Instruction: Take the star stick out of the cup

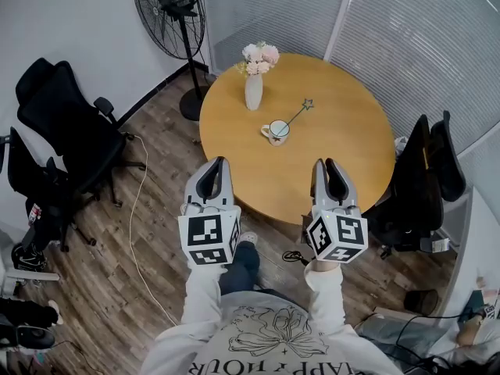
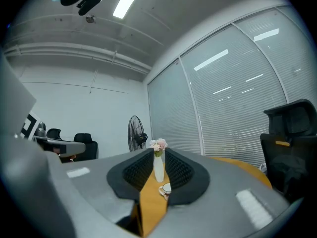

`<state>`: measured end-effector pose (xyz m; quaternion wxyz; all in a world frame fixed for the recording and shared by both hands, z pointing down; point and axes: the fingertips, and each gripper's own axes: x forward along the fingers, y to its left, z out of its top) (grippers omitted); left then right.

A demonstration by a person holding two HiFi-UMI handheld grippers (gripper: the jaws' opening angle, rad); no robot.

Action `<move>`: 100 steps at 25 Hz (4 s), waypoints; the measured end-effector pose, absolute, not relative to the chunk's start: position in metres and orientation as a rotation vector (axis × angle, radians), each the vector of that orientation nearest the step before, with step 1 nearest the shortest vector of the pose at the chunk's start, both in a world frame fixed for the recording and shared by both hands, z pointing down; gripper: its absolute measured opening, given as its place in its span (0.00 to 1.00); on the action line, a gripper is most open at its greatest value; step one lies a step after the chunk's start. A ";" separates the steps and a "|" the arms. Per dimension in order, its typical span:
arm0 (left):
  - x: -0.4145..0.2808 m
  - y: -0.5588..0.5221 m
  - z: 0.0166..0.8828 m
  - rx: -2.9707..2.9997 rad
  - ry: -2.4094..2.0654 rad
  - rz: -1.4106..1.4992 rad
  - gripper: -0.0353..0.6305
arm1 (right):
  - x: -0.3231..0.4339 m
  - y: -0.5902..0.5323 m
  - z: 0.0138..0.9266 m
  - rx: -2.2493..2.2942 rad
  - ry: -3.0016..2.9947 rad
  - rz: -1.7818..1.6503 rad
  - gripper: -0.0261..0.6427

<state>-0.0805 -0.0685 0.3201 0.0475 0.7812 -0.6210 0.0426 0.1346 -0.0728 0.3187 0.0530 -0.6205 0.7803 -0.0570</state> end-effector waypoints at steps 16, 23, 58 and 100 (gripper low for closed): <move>-0.054 -0.256 0.337 2.448 -1.744 0.191 0.06 | 0.156 -0.241 0.334 -2.002 2.296 -0.233 0.15; -0.044 -0.309 0.365 2.446 -1.677 0.255 0.06 | 0.158 -0.292 0.360 -2.026 2.288 -0.300 0.15; -0.011 -0.373 0.475 2.302 -1.567 0.439 0.06 | 0.160 -0.370 0.493 -1.948 2.451 -0.735 0.17; -0.004 -0.386 0.553 2.166 -1.545 0.543 0.06 | 0.155 -0.409 0.583 -1.807 2.452 -1.042 0.19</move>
